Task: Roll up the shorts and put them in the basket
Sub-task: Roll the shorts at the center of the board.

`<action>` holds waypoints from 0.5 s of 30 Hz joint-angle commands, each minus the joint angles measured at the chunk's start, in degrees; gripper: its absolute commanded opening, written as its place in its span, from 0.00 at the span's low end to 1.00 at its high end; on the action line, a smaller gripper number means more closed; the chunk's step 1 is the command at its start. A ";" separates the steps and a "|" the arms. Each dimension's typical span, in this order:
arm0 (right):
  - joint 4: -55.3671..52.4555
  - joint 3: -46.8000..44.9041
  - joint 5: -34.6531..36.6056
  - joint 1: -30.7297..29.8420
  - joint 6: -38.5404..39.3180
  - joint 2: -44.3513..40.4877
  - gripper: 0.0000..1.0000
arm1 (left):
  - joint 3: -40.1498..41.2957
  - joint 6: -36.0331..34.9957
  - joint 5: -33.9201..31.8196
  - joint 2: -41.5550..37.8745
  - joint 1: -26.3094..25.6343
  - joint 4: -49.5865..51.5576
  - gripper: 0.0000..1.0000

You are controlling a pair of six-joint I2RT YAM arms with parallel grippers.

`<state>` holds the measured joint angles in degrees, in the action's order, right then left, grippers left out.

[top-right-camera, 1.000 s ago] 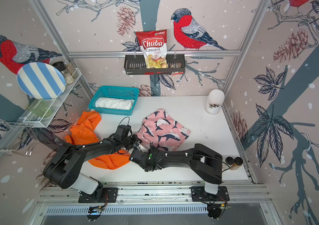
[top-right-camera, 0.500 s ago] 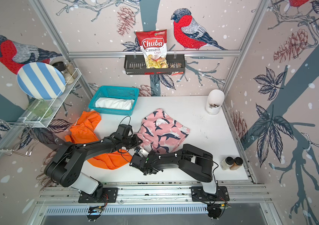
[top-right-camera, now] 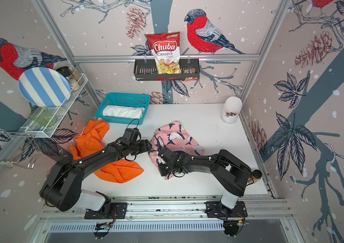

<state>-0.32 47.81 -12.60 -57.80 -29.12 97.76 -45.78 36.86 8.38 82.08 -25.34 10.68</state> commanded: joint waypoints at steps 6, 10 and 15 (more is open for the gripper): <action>22.98 -8.83 -27.49 10.10 -13.14 3.63 0.03 | -1.97 -2.10 0.19 0.91 -2.59 4.00 0.72; 26.33 -11.01 -31.14 12.92 -15.35 5.40 0.03 | -4.64 -2.01 0.04 4.49 -4.44 3.15 0.72; 22.49 -11.34 -29.74 14.33 -13.87 5.40 0.09 | -9.30 -4.70 -5.30 12.59 -4.21 5.80 0.70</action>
<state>25.50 36.82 -42.41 -43.90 -42.35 103.22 -53.49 34.41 7.20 91.92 -29.67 14.11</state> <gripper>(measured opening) 0.089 0.702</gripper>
